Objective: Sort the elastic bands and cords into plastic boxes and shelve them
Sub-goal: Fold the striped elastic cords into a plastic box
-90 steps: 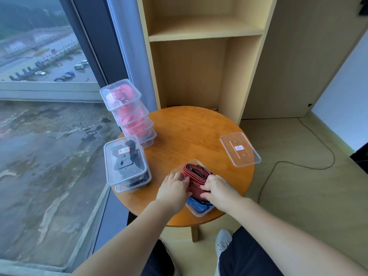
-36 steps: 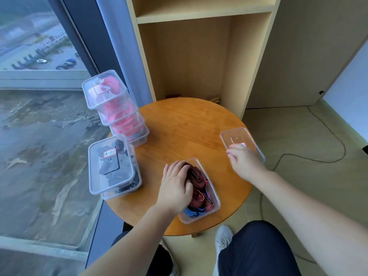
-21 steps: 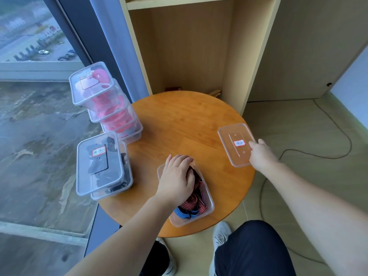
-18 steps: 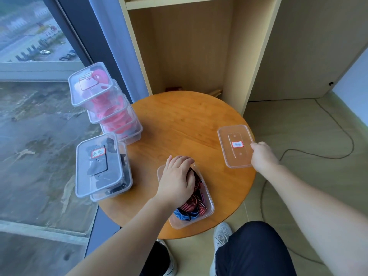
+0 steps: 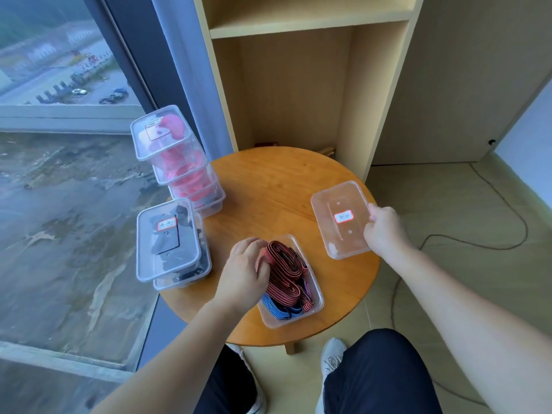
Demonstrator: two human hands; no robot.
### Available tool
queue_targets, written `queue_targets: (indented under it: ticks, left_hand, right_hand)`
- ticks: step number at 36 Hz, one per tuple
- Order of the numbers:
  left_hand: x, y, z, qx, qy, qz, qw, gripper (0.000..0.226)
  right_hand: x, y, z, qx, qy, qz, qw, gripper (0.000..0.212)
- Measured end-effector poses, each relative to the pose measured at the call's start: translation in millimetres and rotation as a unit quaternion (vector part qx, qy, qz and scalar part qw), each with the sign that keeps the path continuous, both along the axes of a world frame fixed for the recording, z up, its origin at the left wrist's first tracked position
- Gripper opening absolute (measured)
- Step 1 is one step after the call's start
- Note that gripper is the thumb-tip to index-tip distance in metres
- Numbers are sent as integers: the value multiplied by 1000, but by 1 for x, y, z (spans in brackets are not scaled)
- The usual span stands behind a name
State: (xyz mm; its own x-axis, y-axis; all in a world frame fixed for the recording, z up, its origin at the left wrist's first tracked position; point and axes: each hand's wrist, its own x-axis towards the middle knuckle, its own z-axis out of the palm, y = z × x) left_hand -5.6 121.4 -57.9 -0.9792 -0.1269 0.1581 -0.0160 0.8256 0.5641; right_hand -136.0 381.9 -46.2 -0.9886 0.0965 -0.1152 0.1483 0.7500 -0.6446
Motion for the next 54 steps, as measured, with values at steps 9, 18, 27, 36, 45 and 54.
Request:
queue_targets:
  ticks: [9, 18, 27, 36, 45, 54]
  left_hand:
    - [37, -9, 6, 39, -26, 41, 998, 35]
    - [49, -1, -7, 155, -78, 148, 974, 48]
    - [36, 13, -14, 162, -104, 151, 969, 37]
    - [33, 12, -18, 73, -99, 67, 990, 36]
    - [29, 18, -26, -31, -81, 30, 996, 34]
    - [23, 23, -11, -137, -112, 16, 984, 52]
  right_hand:
    - [80, -66, 9, -73, 14, 133, 988, 57]
    - [127, -94, -5, -63, -49, 144, 986, 55]
    - [117, -102, 2, 123, 17, 175, 977, 37]
    - [97, -115, -12, 137, -20, 301, 943, 64]
    - [98, -112, -20, 84, 35, 243, 966, 50]
    - [95, -109, -23, 89, 32, 244, 965, 59]
